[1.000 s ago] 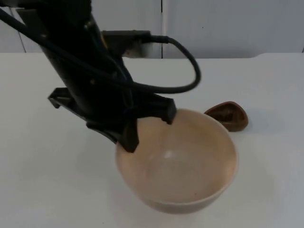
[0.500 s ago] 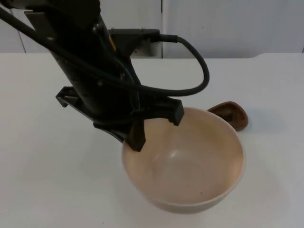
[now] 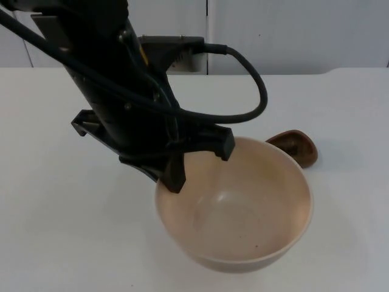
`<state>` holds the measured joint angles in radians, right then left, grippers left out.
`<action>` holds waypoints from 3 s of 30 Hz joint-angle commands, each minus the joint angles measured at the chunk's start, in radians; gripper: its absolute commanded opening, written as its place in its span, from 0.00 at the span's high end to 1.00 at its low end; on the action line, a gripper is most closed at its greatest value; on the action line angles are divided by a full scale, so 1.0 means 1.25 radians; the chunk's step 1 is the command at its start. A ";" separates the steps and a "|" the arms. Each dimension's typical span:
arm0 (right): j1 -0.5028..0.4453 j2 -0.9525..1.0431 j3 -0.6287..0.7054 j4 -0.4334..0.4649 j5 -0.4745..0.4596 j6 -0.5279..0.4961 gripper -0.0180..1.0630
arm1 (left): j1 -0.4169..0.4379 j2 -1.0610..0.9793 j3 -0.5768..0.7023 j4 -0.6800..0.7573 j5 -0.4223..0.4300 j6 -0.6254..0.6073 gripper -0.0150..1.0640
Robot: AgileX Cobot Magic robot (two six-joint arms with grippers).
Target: Pick up the bowl with the left hand and pour the coffee beans from the cup into the bowl with the right hand.
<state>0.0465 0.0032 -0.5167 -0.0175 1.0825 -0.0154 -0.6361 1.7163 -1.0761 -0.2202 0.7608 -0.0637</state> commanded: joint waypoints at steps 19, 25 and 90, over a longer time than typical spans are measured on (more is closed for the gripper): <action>-0.002 0.103 -0.080 0.079 -0.076 0.000 0.01 | -0.002 -0.008 0.004 -0.024 0.007 -0.001 0.99; -0.002 0.311 -0.189 0.079 -0.124 -0.030 0.01 | -0.002 -0.008 0.004 -0.024 0.009 -0.001 0.99; 0.213 1.317 -0.745 0.014 -0.086 0.026 0.01 | -0.002 -0.008 0.004 -0.021 0.006 -0.001 0.99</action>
<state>0.3080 1.6443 -1.4354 0.0000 0.9660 0.0088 -0.6361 1.7163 -1.0761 -0.2354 0.7697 -0.0637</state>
